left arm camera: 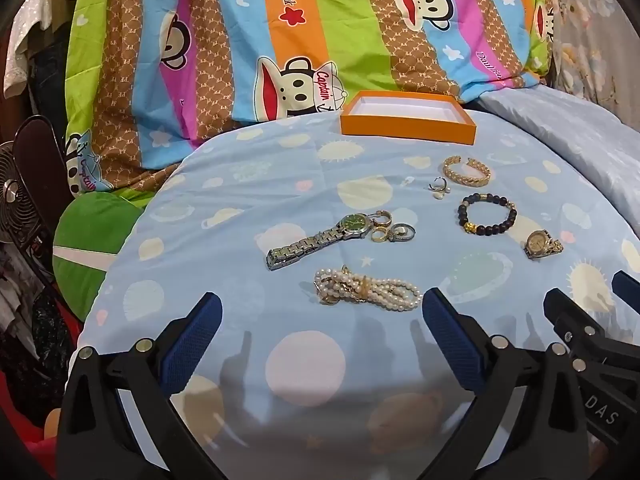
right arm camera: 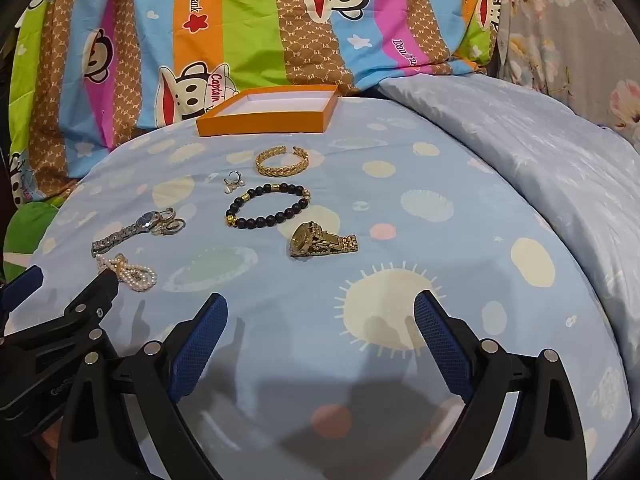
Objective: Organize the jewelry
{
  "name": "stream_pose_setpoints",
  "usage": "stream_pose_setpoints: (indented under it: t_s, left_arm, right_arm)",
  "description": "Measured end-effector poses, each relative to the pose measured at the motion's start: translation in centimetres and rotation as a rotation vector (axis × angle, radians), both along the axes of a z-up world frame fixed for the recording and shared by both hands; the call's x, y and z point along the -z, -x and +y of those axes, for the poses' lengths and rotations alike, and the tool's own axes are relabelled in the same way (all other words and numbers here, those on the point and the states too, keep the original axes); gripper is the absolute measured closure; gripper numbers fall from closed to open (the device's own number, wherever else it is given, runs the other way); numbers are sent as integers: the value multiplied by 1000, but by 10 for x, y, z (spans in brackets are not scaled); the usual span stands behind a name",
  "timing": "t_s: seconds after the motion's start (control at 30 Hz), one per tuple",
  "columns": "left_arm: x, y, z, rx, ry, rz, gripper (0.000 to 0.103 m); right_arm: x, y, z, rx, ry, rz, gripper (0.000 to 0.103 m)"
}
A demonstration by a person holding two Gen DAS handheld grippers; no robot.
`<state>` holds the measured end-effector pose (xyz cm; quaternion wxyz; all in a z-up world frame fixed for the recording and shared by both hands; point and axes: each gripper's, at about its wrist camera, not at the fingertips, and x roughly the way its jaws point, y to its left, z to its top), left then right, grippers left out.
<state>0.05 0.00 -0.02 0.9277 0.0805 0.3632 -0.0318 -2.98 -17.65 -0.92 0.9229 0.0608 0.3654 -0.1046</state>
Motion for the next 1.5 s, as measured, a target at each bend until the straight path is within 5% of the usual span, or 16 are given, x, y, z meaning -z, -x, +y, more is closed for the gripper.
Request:
stream_pose_setpoints:
  t_s: [1.5]
  left_arm:
    - [0,4,1,17,48,-22,5]
  right_arm:
    - [0,-2,-1,2,-10,9,10]
